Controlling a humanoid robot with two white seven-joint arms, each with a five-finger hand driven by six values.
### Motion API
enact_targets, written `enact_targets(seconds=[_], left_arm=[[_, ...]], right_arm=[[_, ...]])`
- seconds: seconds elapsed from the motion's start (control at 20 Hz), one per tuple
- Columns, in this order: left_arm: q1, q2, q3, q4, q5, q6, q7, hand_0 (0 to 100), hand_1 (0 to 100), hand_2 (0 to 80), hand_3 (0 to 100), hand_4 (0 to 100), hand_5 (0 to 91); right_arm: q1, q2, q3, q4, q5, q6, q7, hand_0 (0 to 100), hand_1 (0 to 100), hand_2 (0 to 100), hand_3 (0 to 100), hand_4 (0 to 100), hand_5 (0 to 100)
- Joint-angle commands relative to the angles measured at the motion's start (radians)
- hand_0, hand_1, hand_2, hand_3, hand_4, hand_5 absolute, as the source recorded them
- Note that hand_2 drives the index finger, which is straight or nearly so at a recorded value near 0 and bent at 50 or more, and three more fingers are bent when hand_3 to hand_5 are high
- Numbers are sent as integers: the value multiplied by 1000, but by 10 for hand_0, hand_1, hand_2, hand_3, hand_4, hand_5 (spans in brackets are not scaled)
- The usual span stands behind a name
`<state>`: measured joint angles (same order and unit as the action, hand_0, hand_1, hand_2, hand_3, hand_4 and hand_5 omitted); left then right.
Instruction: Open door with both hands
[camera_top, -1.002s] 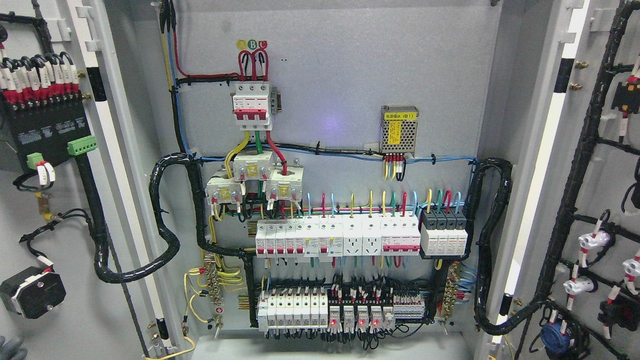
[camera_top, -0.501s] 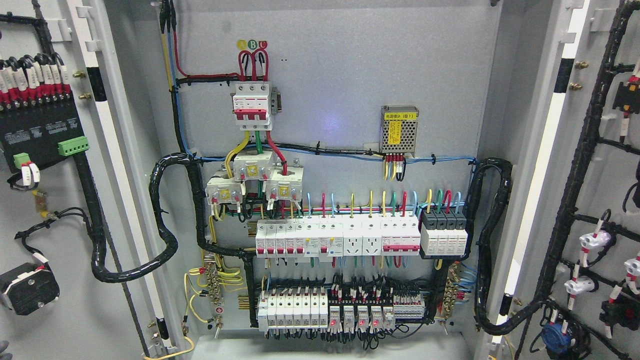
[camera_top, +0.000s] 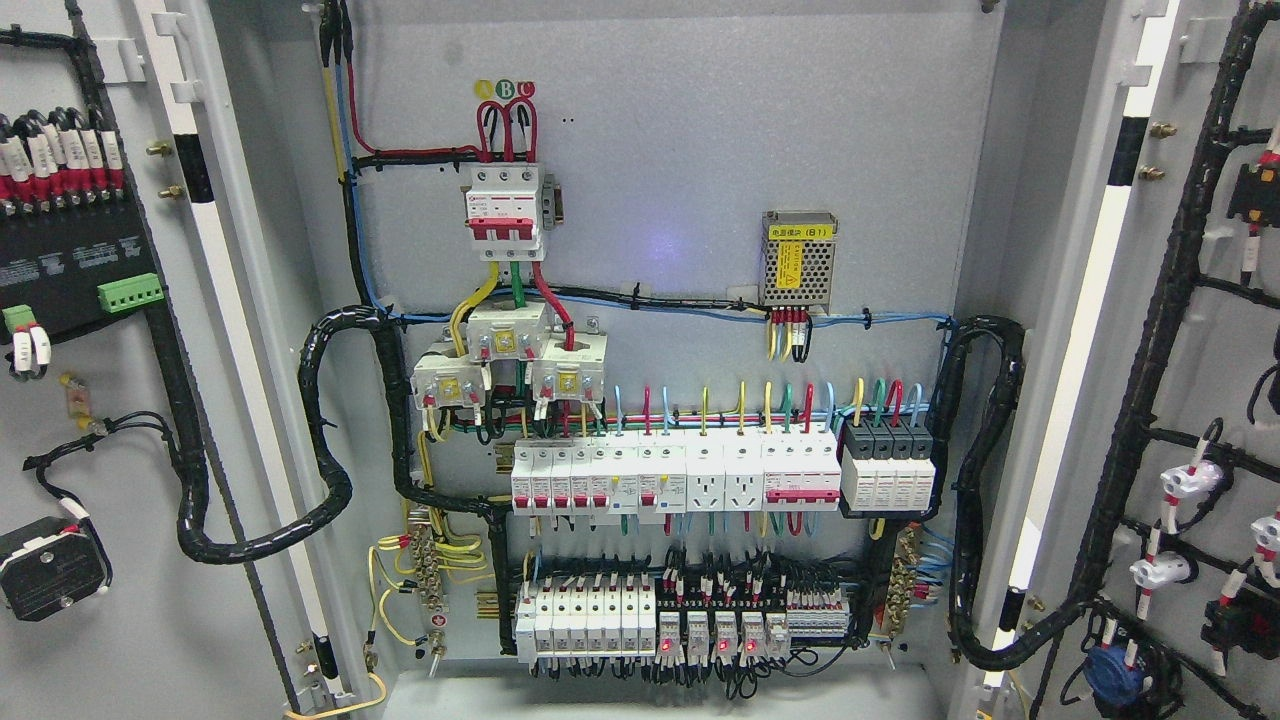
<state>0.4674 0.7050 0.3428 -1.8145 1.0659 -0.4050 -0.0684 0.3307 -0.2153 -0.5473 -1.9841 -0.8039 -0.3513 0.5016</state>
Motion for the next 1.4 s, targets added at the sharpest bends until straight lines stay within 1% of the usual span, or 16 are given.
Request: enact_targets(seconds=[0.0, 0.4, 0.55, 0.9, 1.0, 1.2, 1.35], left_arm=[[-7, 21, 5, 41, 13, 0, 1, 0, 0, 0, 0, 0, 0], [-26, 27, 4, 73, 26, 2, 1, 0, 0, 0, 0, 0, 0], [-26, 28, 4, 73, 28, 0, 1, 0, 0, 0, 0, 0, 0], [-9, 31, 1, 43, 28, -2, -1, 0, 0, 0, 0, 0, 0], [11, 31, 1, 15, 26, -3, -4, 0, 0, 0, 0, 0, 0], [59, 28, -4, -55, 26, -3, -4, 0, 0, 0, 0, 0, 0], [79, 25, -11, -88, 23, -3, -5, 0, 0, 0, 0, 0, 0]], right_arm=[[17, 2, -14, -19, -3, -2, 2, 191, 0, 0, 0, 0, 0], [36, 1, -6, -45, -4, -3, 2, 191, 0, 0, 0, 0, 0], [36, -1, 4, -48, -3, -3, 2, 191, 0, 0, 0, 0, 0], [36, -2, 9, -62, -3, -3, 3, 191, 0, 0, 0, 0, 0], [39, -1, 23, -76, -4, -3, 2, 191, 0, 0, 0, 0, 0], [54, -9, 53, -96, -3, -5, 2, 191, 0, 0, 0, 0, 0], [54, -4, 79, -101, -4, -11, 3, 191, 0, 0, 0, 0, 0]])
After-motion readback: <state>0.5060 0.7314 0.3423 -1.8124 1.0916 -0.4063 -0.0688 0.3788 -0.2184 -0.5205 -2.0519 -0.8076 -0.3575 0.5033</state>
